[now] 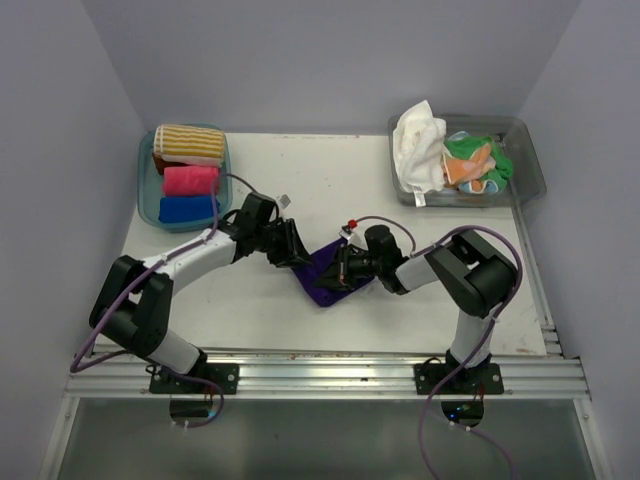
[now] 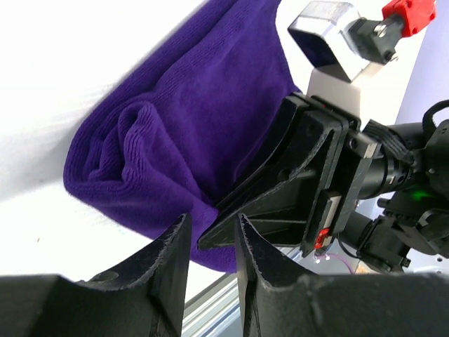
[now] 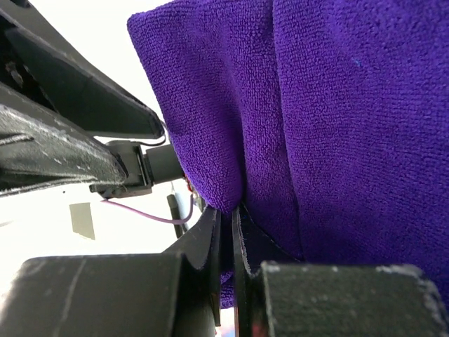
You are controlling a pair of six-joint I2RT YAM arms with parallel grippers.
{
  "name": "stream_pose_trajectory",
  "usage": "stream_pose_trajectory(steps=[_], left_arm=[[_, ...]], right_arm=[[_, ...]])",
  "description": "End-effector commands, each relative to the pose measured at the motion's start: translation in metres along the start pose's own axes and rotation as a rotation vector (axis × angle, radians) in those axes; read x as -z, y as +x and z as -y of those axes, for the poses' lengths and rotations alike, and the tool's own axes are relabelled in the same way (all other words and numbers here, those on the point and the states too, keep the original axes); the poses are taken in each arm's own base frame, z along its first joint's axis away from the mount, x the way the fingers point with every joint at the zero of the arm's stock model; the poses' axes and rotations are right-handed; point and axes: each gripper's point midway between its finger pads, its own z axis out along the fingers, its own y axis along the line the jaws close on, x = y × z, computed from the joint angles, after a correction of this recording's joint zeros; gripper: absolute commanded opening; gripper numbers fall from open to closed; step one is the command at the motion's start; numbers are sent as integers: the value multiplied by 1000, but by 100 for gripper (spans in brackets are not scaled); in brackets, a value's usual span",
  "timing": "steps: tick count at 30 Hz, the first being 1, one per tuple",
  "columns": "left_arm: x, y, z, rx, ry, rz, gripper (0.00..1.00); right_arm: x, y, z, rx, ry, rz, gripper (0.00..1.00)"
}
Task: Roll the towels
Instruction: Roll the towel
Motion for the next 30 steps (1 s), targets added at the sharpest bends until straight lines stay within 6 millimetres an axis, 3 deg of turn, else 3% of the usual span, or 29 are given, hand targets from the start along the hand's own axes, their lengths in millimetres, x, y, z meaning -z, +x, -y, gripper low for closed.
stream_pose_trajectory(steps=[1,11,19,23,30], left_arm=[[-4,-16,21,-56,63,26,33],[-7,-16,19,-61,50,32,31],[24,-27,26,-100,19,151,32],[21,-20,9,-76,-37,137,24],[17,-13,-12,-20,-111,141,25]], right_arm=[[3,-2,-8,7,-56,0,0],[7,-5,-6,-15,-93,22,0],[6,-7,-5,-73,-169,42,0],[6,-6,-3,-91,-185,48,0],[6,-6,-2,-97,-185,49,0]])
